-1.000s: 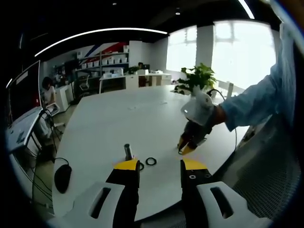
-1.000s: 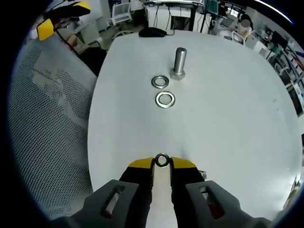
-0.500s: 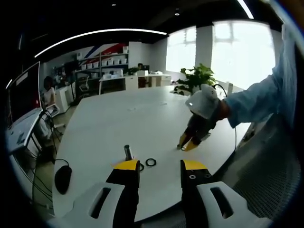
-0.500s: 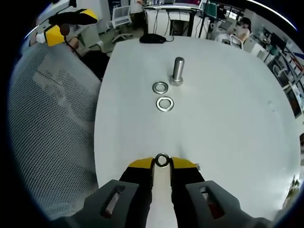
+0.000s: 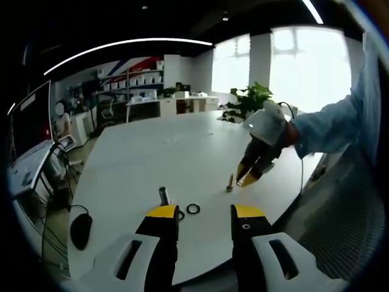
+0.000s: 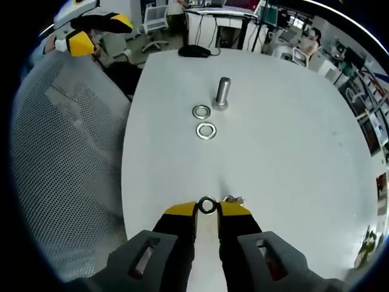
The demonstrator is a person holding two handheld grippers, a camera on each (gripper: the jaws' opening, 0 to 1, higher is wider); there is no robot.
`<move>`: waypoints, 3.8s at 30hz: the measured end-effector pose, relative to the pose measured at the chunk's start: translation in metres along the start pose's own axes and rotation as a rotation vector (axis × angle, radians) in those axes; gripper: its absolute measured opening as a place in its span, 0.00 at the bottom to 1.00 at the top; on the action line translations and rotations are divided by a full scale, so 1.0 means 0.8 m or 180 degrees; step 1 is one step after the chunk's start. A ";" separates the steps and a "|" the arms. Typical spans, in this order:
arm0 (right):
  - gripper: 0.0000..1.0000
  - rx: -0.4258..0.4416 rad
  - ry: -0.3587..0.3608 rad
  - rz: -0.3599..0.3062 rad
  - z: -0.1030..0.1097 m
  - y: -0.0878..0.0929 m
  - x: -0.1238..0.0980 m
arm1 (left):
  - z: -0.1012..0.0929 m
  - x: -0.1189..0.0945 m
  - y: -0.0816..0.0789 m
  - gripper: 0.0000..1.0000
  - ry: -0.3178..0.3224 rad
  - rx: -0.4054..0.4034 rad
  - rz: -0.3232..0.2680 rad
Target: Place the washer onto the threaded stud by aligning its center hole with the stud, sliding it down to the base, and recovering from edge contact or off-axis alignment until the washer reaches the visible bottom stop.
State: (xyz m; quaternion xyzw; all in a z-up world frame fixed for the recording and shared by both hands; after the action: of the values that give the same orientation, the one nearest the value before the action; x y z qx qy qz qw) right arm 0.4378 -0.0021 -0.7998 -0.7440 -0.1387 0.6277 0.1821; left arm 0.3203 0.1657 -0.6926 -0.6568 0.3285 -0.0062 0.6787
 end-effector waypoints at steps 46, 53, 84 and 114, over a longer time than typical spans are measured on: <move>0.15 -0.0067 0.0119 0.0107 -0.036 -0.004 0.016 | 0.001 0.001 0.002 0.31 -0.0011 -0.0036 0.0033; 0.16 -0.0049 0.0113 0.0104 -0.037 -0.002 0.015 | 0.002 0.001 0.003 0.31 -0.0017 -0.0039 0.0040; 0.17 0.0929 0.0636 -0.0675 0.003 0.019 -0.131 | -0.007 -0.003 0.016 0.31 -0.0039 0.0044 0.0189; 0.20 0.2276 0.0658 -0.1352 0.069 0.054 -0.185 | -0.023 0.000 0.031 0.28 0.0228 -0.0052 0.0415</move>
State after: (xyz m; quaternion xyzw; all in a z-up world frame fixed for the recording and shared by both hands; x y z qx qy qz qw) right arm 0.3565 -0.0999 -0.6961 -0.6480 -0.0434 0.5070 0.5667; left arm 0.3016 0.1531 -0.7137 -0.6389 0.3948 0.0172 0.6601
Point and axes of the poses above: the point that each gripper's makers call its tool centre point, and the gripper's own axes: x roughly forward along the fingers, z roughly to its left, y roughly out of its underside, the point moved 2 cm from there along -x, roughly backward along the fingers, and after that the axes turned 4 degrees about y, right-handed, at the moved point
